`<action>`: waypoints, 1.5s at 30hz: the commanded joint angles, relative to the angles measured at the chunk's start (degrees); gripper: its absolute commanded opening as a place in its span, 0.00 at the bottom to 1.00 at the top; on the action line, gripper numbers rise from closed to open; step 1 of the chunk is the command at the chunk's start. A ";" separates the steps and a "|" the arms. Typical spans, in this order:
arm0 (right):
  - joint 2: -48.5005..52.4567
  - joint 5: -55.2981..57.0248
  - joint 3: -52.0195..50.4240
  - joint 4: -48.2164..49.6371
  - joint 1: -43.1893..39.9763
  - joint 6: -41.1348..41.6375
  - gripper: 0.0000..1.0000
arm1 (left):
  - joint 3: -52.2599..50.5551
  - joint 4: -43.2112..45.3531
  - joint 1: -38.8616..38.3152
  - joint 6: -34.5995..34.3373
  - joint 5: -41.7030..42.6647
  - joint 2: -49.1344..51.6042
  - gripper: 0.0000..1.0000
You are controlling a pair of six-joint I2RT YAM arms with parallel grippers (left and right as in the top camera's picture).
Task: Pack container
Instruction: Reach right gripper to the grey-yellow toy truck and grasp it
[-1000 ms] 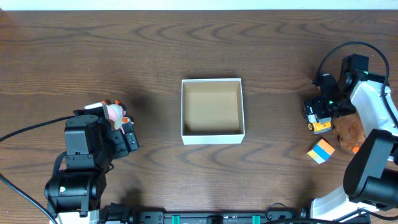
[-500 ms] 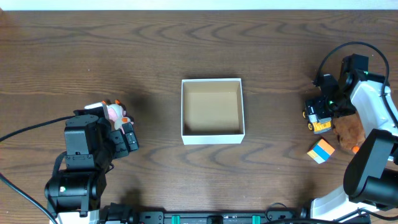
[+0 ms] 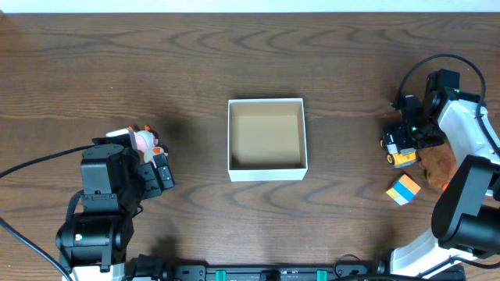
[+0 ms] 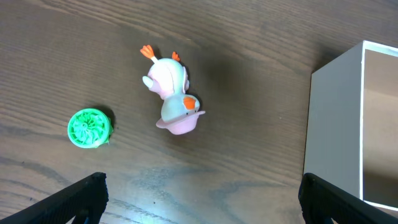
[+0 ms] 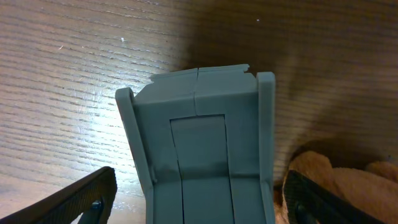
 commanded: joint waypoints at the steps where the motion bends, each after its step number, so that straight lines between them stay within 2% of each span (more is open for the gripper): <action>1: 0.39 0.59 0.72 0.31 0.46 1.03 0.84 | 1.11 0.00 0.04 -0.31 -0.37 -0.11 0.98; 8: 0.39 0.59 0.72 0.66 0.46 2.08 0.77 | 1.11 0.00 0.04 -0.31 -0.37 -0.11 0.98; 14: 0.39 0.59 0.72 0.72 0.46 2.19 0.66 | 1.11 0.00 0.04 -0.31 -0.37 -0.11 0.98; 21: 0.37 0.59 0.72 0.76 0.46 3.15 0.64 | 1.11 0.00 0.04 -0.31 -0.37 -0.11 0.98; 33: 0.37 0.59 0.72 0.76 0.46 3.69 0.51 | 1.11 0.00 0.04 -0.31 -0.37 -0.11 0.98; 42: 0.37 0.57 0.72 1.22 0.46 5.40 0.45 | 1.11 0.00 0.04 -0.31 -0.37 -0.11 0.98; 45: 0.37 0.57 0.72 1.68 0.46 7.23 0.39 | 1.11 0.00 0.04 -0.31 -0.37 -0.11 0.98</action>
